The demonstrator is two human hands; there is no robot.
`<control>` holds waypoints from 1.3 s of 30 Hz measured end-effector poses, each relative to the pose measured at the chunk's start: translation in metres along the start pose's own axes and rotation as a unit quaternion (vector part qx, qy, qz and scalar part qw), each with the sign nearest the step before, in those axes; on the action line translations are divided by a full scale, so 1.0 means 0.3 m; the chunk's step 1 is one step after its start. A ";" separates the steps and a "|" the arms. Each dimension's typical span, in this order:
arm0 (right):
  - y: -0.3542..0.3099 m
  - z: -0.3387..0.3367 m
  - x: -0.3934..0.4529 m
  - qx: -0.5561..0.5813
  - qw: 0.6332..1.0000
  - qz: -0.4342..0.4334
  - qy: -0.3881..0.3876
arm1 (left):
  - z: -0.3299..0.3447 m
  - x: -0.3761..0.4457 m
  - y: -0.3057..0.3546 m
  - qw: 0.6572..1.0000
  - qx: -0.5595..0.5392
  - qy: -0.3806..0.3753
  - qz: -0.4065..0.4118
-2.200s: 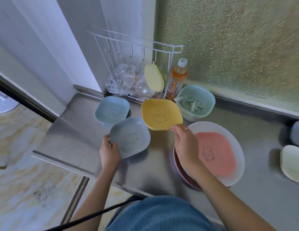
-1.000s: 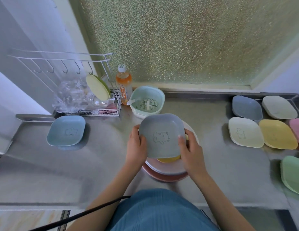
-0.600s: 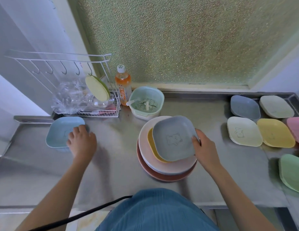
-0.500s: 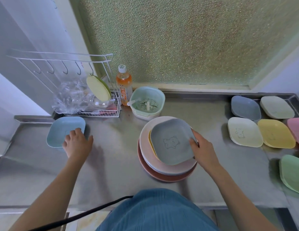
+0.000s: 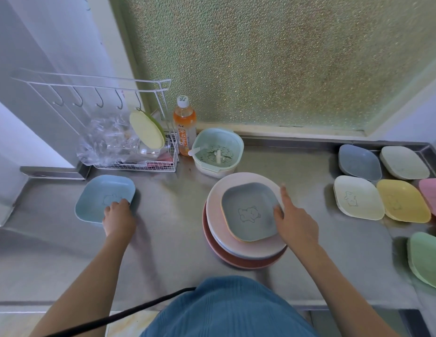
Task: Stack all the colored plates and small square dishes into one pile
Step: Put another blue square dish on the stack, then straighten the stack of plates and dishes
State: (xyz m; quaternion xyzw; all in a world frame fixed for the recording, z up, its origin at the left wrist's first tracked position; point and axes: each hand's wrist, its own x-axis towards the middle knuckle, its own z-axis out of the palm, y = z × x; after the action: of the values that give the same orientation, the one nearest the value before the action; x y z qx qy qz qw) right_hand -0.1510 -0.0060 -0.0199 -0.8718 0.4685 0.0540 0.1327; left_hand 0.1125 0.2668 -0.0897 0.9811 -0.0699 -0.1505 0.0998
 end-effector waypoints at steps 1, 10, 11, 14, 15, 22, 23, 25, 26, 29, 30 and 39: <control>0.000 -0.002 -0.006 0.009 1.000 0.012 0.020 | 0.006 -0.010 -0.002 1.000 0.001 0.018 0.007; -0.181 -0.050 -0.072 0.287 0.949 -0.104 0.079 | -0.008 -0.124 0.136 0.958 -0.215 0.181 0.061; -0.214 -0.052 -0.071 0.339 0.935 -0.097 0.037 | -0.009 -0.146 0.164 0.948 -0.229 0.202 0.085; -0.284 -0.073 -0.066 0.471 0.875 -0.037 -0.104 | -0.002 -0.244 0.250 0.911 -0.244 0.269 0.193; -0.296 -0.083 -0.067 0.491 0.861 -0.026 -0.132 | 0.005 -0.279 0.274 0.898 -0.238 0.281 0.241; -0.291 -0.114 -0.057 0.481 0.873 -0.017 -0.081 | 0.054 -0.404 0.353 0.802 -0.128 0.288 0.508; -0.277 -0.111 -0.054 0.472 0.880 -0.017 -0.059 | 0.053 -0.412 0.359 0.789 -0.120 0.297 0.525; -0.243 -0.100 -0.051 0.462 0.886 -0.013 -0.020 | 0.041 -0.426 0.370 0.764 -0.120 0.307 0.554; -0.222 -0.094 -0.052 0.461 0.887 -0.008 -0.005 | 0.034 -0.432 0.375 0.759 -0.129 0.299 0.563; -0.153 -0.082 -0.048 0.459 0.888 0.012 0.009 | 0.019 -0.447 0.389 0.792 -0.180 0.222 0.540; -0.129 -0.083 -0.049 0.458 0.889 0.019 0.001 | 0.014 -0.451 0.392 0.813 -0.201 0.188 0.514; -0.033 -0.066 -0.053 0.432 0.902 0.017 -0.009 | 0.016 -0.464 0.479 0.868 -0.336 -0.038 0.364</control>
State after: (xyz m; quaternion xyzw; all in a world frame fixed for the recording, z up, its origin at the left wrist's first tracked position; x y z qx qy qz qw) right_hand -0.1522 0.0065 0.0044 -0.7200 0.4596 -0.1436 0.4996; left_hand -0.0359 0.1498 -0.0238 0.7866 -0.3715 -0.1549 0.4682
